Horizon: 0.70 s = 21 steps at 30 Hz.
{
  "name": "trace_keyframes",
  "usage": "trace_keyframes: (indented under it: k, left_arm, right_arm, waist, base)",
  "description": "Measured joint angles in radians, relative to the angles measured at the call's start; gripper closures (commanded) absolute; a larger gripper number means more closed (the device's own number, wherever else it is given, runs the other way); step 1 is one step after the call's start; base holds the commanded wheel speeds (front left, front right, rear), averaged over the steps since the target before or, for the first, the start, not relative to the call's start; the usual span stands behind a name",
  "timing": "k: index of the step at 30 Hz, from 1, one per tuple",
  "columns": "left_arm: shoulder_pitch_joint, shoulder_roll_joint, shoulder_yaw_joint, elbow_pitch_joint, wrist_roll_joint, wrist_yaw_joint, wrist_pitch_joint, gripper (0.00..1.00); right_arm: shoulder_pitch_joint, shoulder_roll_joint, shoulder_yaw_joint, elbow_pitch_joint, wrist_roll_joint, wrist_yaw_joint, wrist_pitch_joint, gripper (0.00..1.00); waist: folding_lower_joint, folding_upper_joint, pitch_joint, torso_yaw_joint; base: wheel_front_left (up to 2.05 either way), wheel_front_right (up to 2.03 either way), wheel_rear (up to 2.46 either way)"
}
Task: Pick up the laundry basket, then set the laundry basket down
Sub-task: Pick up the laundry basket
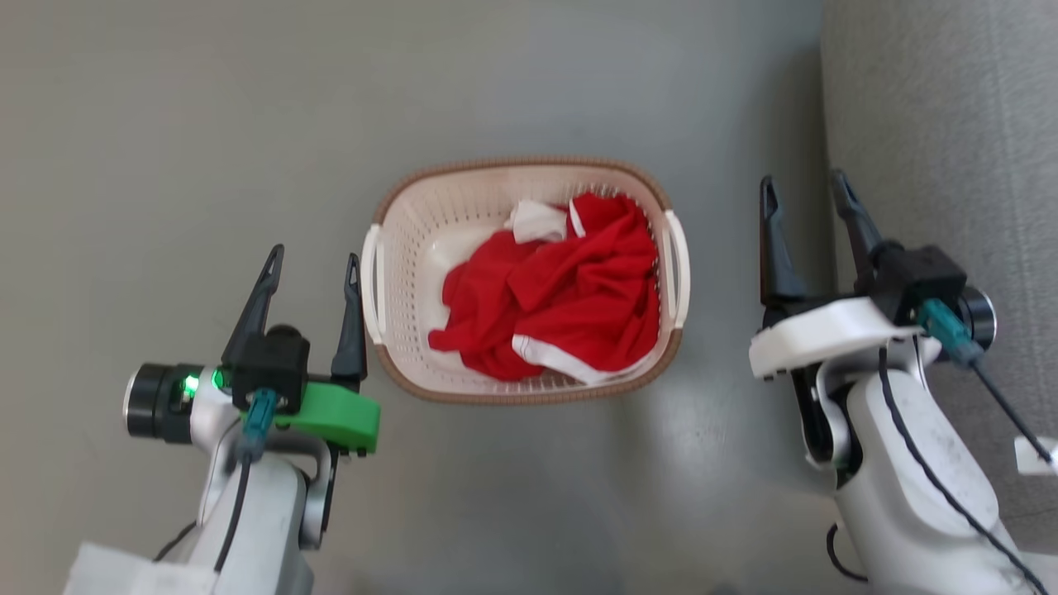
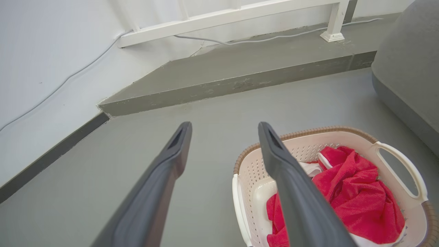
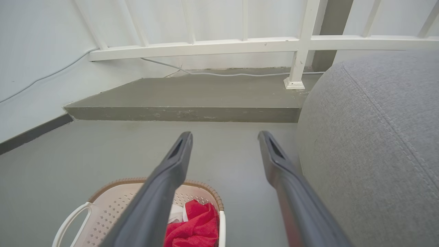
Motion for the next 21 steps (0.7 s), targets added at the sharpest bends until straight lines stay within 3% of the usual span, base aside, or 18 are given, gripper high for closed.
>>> trace_keyframes:
  k: [9, 21]
  left_arm:
    - [-0.136, -0.005, 0.007, 0.169, -0.020, -0.021, 0.000, 0.00]
    - [-0.321, -0.015, -0.013, 0.311, -0.048, -0.051, 0.000, 0.00]
  right_arm:
    - [-0.111, -0.006, -0.001, 0.144, 0.029, 0.000, 0.000, 0.00]
    - [-0.290, -0.011, -0.029, 0.243, 0.036, 0.000, 0.000, 0.00]
  waist:
    - [0.0001, 0.0000, 0.127, 0.004]
    - [0.0002, 0.0000, 0.297, 0.020]
  base:
    - [0.00, 0.00, 0.00]
    - [0.00, 0.00, 0.00]
